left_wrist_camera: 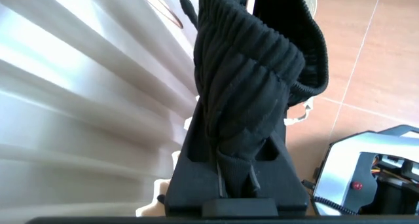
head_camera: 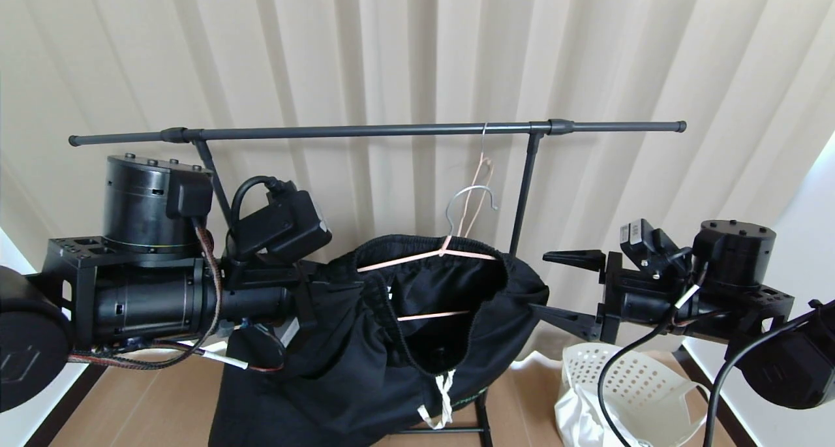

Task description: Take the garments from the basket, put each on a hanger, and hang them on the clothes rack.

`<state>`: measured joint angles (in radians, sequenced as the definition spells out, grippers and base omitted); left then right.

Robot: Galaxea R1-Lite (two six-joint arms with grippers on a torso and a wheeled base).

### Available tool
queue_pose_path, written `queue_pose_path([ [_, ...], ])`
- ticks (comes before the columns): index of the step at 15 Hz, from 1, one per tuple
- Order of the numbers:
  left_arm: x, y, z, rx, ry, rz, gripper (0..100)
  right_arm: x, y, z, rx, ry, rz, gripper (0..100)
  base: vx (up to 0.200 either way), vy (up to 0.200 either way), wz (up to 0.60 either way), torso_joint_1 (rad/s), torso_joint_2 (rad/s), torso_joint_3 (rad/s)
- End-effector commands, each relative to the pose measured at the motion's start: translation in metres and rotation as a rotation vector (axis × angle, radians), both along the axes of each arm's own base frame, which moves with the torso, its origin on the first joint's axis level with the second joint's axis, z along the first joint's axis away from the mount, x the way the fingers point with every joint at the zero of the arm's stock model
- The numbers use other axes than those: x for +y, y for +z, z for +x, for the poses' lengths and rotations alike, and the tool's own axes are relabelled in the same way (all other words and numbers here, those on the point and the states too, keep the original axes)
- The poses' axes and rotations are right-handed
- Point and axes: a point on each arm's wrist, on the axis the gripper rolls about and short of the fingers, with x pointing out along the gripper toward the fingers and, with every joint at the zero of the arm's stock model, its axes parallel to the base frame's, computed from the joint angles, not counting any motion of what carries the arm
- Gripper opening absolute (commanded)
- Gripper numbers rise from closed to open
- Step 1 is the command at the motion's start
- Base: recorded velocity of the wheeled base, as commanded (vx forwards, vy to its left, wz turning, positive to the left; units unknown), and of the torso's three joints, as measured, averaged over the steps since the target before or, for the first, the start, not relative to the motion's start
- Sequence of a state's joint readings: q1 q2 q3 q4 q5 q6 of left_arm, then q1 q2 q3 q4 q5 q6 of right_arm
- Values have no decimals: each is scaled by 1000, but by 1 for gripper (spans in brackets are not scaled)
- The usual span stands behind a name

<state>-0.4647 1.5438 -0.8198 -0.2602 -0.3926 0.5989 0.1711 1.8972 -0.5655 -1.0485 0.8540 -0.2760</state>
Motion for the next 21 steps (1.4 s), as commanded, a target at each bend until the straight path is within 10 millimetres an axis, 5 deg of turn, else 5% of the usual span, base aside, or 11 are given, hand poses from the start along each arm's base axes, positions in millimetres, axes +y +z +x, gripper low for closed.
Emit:
queue_pose_path([
  [1,5,8,-7,-17,9,-23,0,-1,-13,6,38,-5,-6,100,0,0,0,0,0,0],
  [9,14,15,-23,-10,31,-67,0,5,-44,21,122,-2,-23,100,0,0,0,0,0,0],
  [16,16,15,-31,-35,32,-101,0,17,-47,27,190,4,14,100,0,0,0,0,0,0],
  [17,17,16,-32,-31,35,-106,0,17,-47,27,189,2,14,0,0,0,0,0,0,0],
  [21,19,20,-36,-33,43,-128,0,15,-44,28,177,-2,17,0,0,0,0,0,0,0],
])
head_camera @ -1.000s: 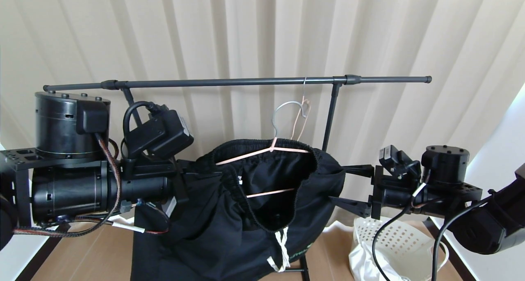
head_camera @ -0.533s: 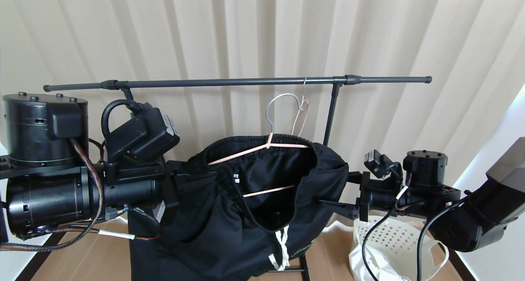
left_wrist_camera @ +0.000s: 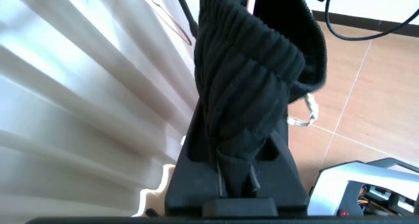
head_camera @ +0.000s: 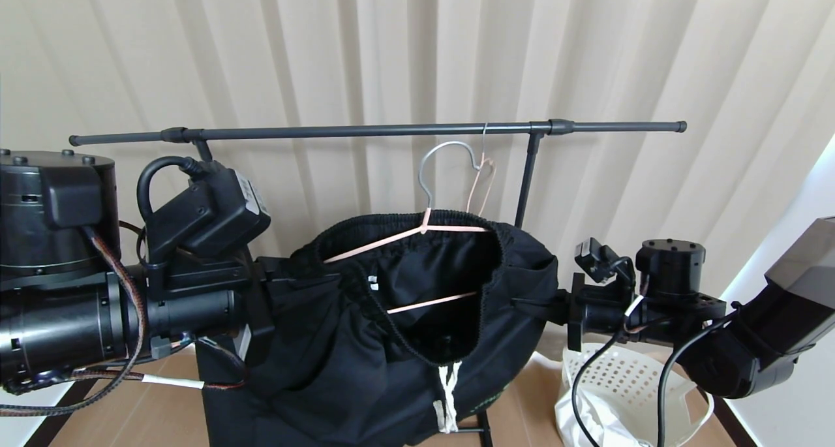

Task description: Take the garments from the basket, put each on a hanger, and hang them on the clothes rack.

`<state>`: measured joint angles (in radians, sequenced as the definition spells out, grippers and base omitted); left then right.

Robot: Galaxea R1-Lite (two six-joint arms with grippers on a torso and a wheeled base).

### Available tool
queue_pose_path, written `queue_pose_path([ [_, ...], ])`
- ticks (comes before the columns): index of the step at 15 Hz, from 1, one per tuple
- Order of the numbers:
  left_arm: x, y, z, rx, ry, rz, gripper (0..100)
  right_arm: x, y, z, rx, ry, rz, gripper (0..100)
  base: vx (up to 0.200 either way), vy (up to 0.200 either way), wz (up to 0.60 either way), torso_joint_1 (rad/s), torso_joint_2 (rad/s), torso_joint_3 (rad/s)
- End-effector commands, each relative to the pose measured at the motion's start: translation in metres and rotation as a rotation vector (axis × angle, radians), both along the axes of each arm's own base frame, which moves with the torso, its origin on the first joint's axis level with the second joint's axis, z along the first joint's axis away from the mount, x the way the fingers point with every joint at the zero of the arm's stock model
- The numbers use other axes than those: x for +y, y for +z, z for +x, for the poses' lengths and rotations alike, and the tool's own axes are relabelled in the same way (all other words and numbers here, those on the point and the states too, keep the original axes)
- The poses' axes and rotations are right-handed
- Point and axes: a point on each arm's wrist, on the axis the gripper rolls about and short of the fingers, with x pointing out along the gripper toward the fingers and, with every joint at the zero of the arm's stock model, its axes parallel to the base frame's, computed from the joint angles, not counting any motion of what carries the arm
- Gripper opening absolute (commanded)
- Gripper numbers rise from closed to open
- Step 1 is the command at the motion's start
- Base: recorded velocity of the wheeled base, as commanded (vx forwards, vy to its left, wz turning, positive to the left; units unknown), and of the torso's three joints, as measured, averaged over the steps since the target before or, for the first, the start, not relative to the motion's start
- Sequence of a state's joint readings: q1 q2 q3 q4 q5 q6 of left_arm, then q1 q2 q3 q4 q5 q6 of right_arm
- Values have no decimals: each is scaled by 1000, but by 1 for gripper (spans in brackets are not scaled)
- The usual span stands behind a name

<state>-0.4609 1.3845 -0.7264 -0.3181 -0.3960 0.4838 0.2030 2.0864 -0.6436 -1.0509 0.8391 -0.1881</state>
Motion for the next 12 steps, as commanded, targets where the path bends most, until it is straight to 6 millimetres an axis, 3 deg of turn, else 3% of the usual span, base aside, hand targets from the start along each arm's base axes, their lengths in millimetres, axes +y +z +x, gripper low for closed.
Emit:
queue_pose_path([
  [1,2,2,-3,-5,4,-8,0,-2,2,1,-7,-5,1,0,0,0,0,0,0,0],
  [6,14,6,-11,-7,45,-40,0,-14,6,8,-23,-55,5,0,0,0,0,0,0,0],
  [12,20,6,-15,3,71,-54,0,-13,8,6,0,-60,21,0,0,0,0,0,0,0],
])
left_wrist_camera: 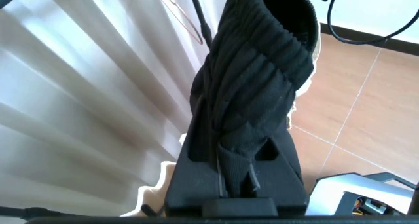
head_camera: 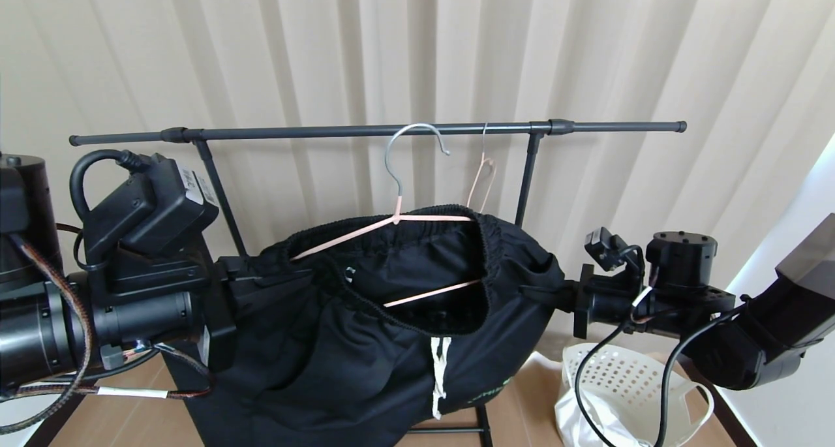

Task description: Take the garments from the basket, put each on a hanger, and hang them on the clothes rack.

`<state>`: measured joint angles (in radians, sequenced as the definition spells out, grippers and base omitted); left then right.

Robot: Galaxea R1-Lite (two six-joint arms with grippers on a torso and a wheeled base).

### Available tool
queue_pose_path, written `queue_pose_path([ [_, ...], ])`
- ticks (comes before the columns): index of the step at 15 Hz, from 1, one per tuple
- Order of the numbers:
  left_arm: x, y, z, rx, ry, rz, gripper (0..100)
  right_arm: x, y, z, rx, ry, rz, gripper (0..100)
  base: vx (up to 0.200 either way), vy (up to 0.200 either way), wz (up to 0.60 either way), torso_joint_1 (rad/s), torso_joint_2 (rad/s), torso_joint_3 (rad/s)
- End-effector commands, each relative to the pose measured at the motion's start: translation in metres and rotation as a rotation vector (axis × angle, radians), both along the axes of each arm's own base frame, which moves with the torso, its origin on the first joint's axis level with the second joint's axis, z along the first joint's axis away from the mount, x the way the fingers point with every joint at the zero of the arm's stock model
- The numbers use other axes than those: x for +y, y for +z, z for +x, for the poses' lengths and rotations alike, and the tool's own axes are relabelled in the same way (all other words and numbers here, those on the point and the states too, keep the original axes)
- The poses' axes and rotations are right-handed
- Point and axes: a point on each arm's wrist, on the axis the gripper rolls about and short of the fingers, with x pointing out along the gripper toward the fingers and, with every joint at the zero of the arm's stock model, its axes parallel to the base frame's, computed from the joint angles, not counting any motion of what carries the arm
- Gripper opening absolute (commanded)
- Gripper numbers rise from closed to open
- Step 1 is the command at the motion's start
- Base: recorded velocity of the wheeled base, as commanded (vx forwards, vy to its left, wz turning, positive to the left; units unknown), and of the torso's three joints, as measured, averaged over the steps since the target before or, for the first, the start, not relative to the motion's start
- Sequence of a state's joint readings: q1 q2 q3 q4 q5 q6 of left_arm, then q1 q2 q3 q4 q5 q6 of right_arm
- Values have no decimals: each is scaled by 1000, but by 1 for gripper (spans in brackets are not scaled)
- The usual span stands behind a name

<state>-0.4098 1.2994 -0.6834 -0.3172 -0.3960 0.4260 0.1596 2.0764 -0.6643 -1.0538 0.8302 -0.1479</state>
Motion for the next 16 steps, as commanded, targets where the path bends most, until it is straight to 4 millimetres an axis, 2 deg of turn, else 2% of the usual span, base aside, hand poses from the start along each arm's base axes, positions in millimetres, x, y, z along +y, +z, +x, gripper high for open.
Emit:
queue_pose_path([
  [1,1,-3,1,10,8,5,0,0,4,-4,-19,3,3,0,0,0,0,0,0,0],
  [4,0,-11,10,40,21,17,0,3,5,-14,-43,16,8,0,0,0,0,0,0,0],
  [5,0,-13,13,46,27,19,0,4,5,-15,-52,19,9,100,0,0,0,0,0,0],
  [8,1,-21,22,76,49,19,0,6,7,-15,-64,24,10,100,0,0,0,0,0,0],
  [9,3,-29,33,111,80,18,0,6,7,-16,-80,25,12,100,0,0,0,0,0,0],
  [11,3,-39,42,146,96,30,0,6,7,-17,-92,25,14,100,0,0,0,0,0,0],
  [16,5,-62,55,228,123,65,0,6,9,-17,-97,24,16,100,0,0,0,0,0,0],
])
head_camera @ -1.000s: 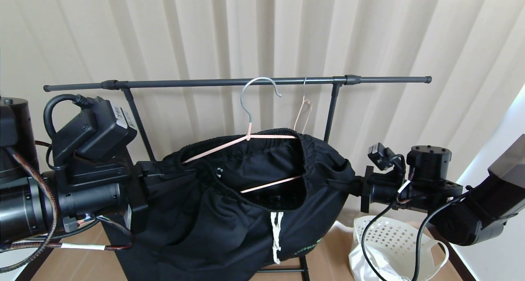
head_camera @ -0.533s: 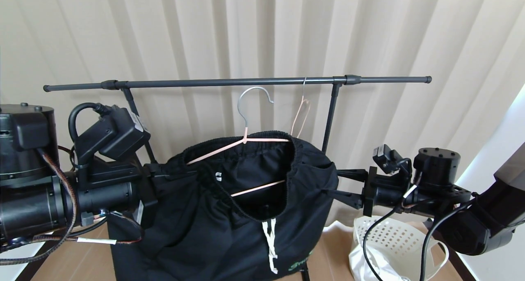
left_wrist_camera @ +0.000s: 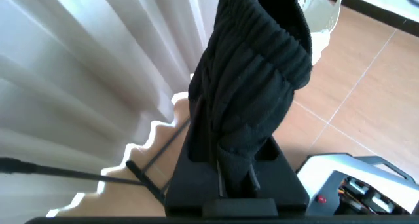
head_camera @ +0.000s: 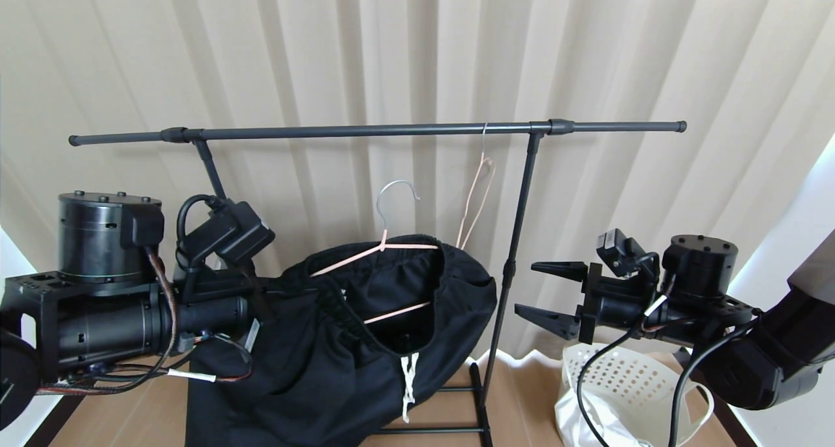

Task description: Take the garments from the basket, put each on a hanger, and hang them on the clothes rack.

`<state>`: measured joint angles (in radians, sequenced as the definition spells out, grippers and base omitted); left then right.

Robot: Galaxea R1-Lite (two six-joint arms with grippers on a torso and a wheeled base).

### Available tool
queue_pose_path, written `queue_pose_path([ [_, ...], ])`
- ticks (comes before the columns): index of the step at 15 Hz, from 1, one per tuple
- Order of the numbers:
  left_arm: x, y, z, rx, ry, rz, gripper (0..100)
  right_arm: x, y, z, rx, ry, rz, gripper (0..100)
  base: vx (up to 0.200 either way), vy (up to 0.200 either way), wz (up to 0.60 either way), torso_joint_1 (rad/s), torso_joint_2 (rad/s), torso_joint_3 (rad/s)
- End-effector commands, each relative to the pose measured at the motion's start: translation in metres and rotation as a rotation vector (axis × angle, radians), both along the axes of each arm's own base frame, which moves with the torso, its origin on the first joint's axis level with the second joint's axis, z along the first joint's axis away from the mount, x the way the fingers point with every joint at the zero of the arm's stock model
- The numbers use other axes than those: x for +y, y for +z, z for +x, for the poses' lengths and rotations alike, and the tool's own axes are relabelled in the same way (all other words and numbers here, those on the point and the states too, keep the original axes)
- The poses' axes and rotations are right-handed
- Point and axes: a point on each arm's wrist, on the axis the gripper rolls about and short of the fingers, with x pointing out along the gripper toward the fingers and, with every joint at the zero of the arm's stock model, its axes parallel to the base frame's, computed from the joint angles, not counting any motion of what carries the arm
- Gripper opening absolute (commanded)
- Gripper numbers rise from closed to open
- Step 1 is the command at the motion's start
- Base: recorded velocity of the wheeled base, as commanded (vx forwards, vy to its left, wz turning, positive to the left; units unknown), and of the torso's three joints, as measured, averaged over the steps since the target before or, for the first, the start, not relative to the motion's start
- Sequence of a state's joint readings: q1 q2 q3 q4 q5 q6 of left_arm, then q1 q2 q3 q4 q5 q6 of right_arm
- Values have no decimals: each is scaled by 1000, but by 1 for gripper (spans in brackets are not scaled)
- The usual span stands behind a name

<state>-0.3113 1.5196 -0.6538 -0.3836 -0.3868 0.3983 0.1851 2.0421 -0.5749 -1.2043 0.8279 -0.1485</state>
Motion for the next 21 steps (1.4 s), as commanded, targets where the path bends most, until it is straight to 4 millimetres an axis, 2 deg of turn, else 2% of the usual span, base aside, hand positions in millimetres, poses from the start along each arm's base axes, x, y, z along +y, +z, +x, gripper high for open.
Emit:
queue_pose_path([
  [1,1,-14,9,52,16,20,0,0,1,0,-4,1,1,100,0,0,0,0,0,0],
  [8,-2,-55,30,162,125,137,0,0,3,1,-15,-6,1,100,0,0,0,0,0,0],
  [14,-1,-76,64,63,253,143,0,0,4,1,-16,-8,1,100,0,0,0,0,0,0],
  [18,0,-71,89,-52,356,16,0,0,3,2,-15,-8,0,100,0,0,0,0,0,0],
  [21,-4,-50,103,-90,394,-112,0,0,3,1,-13,-9,-1,100,0,0,0,0,0,0],
])
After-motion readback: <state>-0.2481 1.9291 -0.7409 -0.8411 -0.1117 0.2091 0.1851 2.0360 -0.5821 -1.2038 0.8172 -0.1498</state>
